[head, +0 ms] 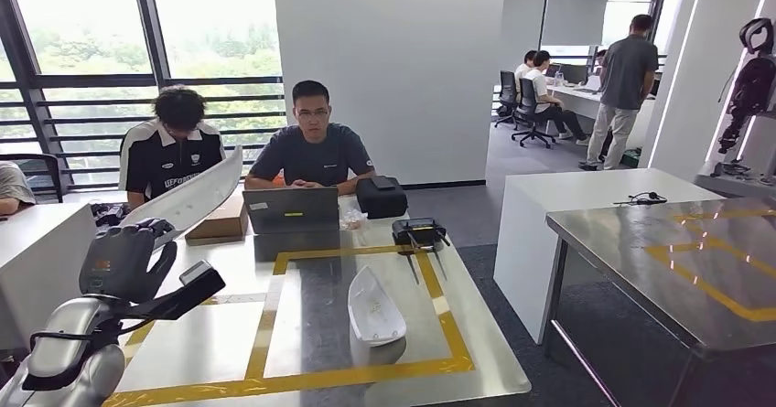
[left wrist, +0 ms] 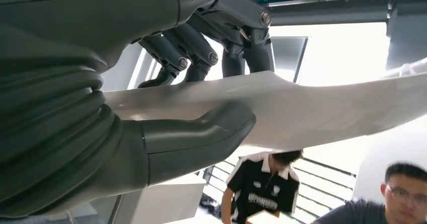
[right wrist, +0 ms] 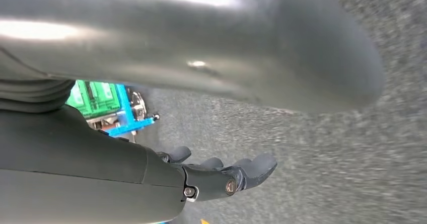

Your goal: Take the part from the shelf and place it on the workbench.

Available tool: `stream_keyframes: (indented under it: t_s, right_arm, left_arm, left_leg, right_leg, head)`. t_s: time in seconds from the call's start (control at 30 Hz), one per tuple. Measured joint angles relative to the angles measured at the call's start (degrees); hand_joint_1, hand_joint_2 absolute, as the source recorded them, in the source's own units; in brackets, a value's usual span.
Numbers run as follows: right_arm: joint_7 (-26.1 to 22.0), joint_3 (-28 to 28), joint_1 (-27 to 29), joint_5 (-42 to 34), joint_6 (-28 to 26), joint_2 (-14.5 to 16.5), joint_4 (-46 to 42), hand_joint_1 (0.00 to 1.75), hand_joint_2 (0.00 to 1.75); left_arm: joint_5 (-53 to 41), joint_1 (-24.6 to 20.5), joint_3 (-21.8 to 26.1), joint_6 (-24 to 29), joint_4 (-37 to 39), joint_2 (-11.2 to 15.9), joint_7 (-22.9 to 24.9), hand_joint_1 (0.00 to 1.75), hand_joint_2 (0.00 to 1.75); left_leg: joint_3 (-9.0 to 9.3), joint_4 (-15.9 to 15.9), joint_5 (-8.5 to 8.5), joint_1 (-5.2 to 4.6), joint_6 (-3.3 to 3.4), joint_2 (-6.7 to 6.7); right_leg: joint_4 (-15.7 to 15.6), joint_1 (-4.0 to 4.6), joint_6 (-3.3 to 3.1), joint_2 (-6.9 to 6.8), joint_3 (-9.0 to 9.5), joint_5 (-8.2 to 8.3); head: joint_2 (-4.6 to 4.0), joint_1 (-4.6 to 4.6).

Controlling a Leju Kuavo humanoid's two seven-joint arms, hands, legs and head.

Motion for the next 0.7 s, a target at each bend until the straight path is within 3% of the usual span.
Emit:
stream_keyframes:
  t_s: [0.03,0.1,0.13,0.2,0.23,0.3,0.33,0.37,0.4,0.5,0.53,0.63,0.7]
  right_arm:
    - [0.3,0.0,0.1,-0.1,0.0,0.0,0.0,0.0,0.0]
    - [1.2,0.0,-0.2,-0.1,-0.1,0.0,0.0,0.0,0.0]
    - [1.6,0.0,-0.4,-0.2,-0.2,0.0,0.0,0.0,0.0]
    - [1.4,0.0,-0.6,-0.2,-0.3,0.0,0.0,0.0,0.0]
    - [1.1,0.0,-0.6,-0.2,-0.3,0.0,0.0,0.0,0.0]
    - [0.7,0.0,-0.6,-0.2,-0.3,0.0,0.0,0.0,0.0]
    - [0.7,0.0,-0.6,-0.2,-0.3,0.0,0.0,0.0,0.0]
    - [0.7,0.0,-0.6,-0.3,-0.3,0.1,0.0,0.0,0.0]
    - [0.7,0.0,-0.6,-0.3,-0.4,0.1,0.0,0.0,0.0]
    - [0.7,0.0,-0.6,-0.3,-0.5,0.0,0.0,0.0,0.0]
    - [0.7,0.0,-0.6,-0.3,-0.5,0.0,0.0,0.0,0.0]
    - [0.9,0.0,-0.6,-0.4,-0.7,0.0,0.0,0.0,0.0]
    - [0.8,0.0,-0.6,-0.5,-0.7,0.0,0.0,0.0,0.0]
  left_arm:
    - [0.0,0.0,0.0,-0.1,0.1,-0.2,0.0,1.75,1.75]
    - [-0.1,-0.4,0.0,-0.1,0.0,-0.3,-0.1,1.75,1.75]
    - [-0.1,-0.6,0.0,-0.1,-0.1,-0.3,-0.1,1.75,1.75]
    - [-0.1,-1.0,0.0,-0.1,0.0,-0.3,-0.2,1.75,1.75]
    - [-0.1,-0.9,0.0,-0.1,0.0,-0.3,-0.2,1.75,1.75]
    - [-0.1,-0.8,0.0,0.0,0.3,-0.3,-0.2,1.75,1.75]
    - [-0.1,-0.7,0.0,0.0,0.4,-0.3,-0.1,1.75,1.75]
    - [-0.1,-0.7,0.0,0.1,0.6,-0.3,-0.1,1.75,1.75]
    - [-0.1,-0.7,0.0,0.2,0.7,-0.3,-0.1,1.75,1.75]
    - [-0.4,-0.7,0.0,1.0,1.5,-0.2,0.1,1.75,1.75]
    - [-0.4,-0.6,0.0,1.2,1.8,-0.2,0.1,1.75,1.75]
    - [-0.4,-0.6,0.0,1.8,2.2,-0.3,0.2,1.75,1.75]
    - [-0.4,-0.6,0.0,2.0,2.4,-0.3,0.3,1.75,1.75]
  left_leg:
    - [0.84,0.4,-0.59,-0.08,-0.24,-0.24]
    - [1.48,2.6,-0.26,-0.17,-0.86,-0.34]
    - [0.76,5.3,0.79,-0.16,-1.24,-0.1]
    - [-3.15,11.6,1.16,0.07,-1.87,0.52]
    - [-5.58,14.3,-0.31,0.25,-2.14,0.72]
    - [-9.67,16.6,-5.95,0.67,-2.64,0.84]
    - [-10.85,15.9,-8.05,0.88,-2.89,0.91]
    - [-11.44,14.0,-8.29,1.08,-3.1,1.0]
    - [-11.57,11.1,-6.13,1.31,-3.31,1.09]
    - [-11.0,1.7,6.77,1.73,-3.44,1.61]
    - [-10.88,0.5,9.17,1.69,-3.19,1.75]
    - [-10.59,0.6,9.9,1.61,-1.93,1.68]
    - [-10.33,0.4,9.72,1.75,-1.1,1.63]
  right_leg:
    - [-1.0,0.14,-0.18,0.17,0.42,2.07]
    - [-1.3,0.02,-0.66,0.3,2.47,1.95]
    - [-1.5,-0.15,-1.08,0.28,3.57,1.69]
    - [-1.8,-0.38,-1.79,0.15,5.67,0.85]
    - [-1.9,-0.52,-1.93,0.13,6.55,0.29]
    - [-2.1,-0.83,-1.83,0.23,8.15,-0.93]
    - [-2.1,-0.99,-1.68,0.32,8.95,-1.66]
    - [-2.1,-1.15,-1.48,0.42,9.78,-2.41]
    - [-2.1,-1.3,-1.24,0.49,10.65,-3.18]
    - [-1.7,-1.41,-0.29,0.69,12.32,-5.36]
    - [-1.7,-1.35,0.13,0.74,12.48,-6.0]
    - [-1.7,-1.33,1.27,0.61,12.91,-7.27]
    - [1.3,-1.44,1.81,0.25,11.67,-9.23]
  head:
    - [-0.01,-0.03]
    - [0.01,-0.06]
    - [0.0,-0.08]
    - [-0.01,-0.09]
    - [-0.01,-0.13]
    - [0.01,-0.16]
    - [0.01,-0.15]
    - [0.02,-0.15]
    - [0.02,-0.16]
    - [0.02,-0.19]
    - [0.02,-0.2]
    - [0.02,-0.18]
    - [0.02,-0.13]
